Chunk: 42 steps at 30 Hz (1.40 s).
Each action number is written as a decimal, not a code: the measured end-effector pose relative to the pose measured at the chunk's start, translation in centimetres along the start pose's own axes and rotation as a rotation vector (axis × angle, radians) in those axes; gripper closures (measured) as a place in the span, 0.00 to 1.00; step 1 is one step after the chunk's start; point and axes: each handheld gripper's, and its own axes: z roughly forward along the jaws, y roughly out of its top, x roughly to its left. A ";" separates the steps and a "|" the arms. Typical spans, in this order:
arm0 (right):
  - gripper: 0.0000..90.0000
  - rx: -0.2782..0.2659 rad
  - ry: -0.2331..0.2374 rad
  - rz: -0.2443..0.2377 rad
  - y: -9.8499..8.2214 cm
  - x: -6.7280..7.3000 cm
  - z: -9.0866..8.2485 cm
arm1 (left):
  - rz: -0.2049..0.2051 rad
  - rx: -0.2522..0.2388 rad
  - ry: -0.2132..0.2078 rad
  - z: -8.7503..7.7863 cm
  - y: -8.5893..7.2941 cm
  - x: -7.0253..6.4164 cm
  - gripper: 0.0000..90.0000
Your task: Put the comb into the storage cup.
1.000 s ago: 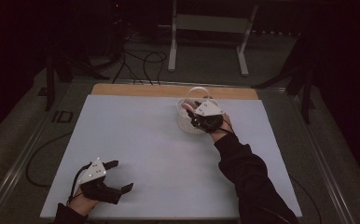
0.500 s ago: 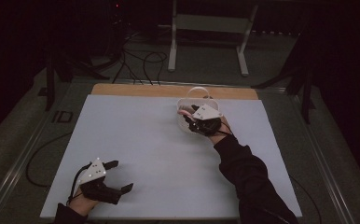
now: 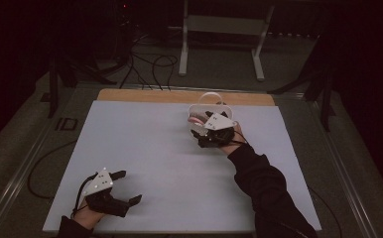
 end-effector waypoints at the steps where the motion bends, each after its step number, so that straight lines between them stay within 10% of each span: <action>1: 0.14 0.009 0.007 0.002 0.1 -0.1 0.0 | -0.001 0.000 -0.001 0.0 0.0 0.0 0.00; 32: 0.09 -0.008 0.029 0.051 0.9 -0.9 -1.8 | 0.003 -0.003 0.007 0.0 0.0 0.0 0.00; 42: 0.09 0.014 0.064 0.134 1.4 -1.2 -3.4 | 0.007 -0.004 0.010 -0.1 0.0 0.0 0.00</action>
